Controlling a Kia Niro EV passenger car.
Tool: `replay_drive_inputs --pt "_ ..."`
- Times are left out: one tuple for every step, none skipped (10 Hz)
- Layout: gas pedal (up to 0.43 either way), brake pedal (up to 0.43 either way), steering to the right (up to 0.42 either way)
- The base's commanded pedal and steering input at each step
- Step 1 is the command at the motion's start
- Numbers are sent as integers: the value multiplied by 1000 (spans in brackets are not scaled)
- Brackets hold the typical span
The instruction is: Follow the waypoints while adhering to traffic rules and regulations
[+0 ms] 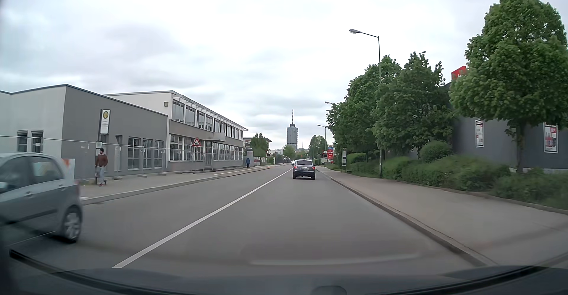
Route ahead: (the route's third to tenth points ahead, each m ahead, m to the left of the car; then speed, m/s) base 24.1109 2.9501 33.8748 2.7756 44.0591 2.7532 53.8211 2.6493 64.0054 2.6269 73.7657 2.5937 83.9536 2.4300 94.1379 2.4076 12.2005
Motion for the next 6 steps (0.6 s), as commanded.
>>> replay_drive_inputs --pt "157 0 3" --pt "157 0 3" --pt "157 0 2" --pt "150 0 2" --pt "150 0 2" --pt "150 0 2"
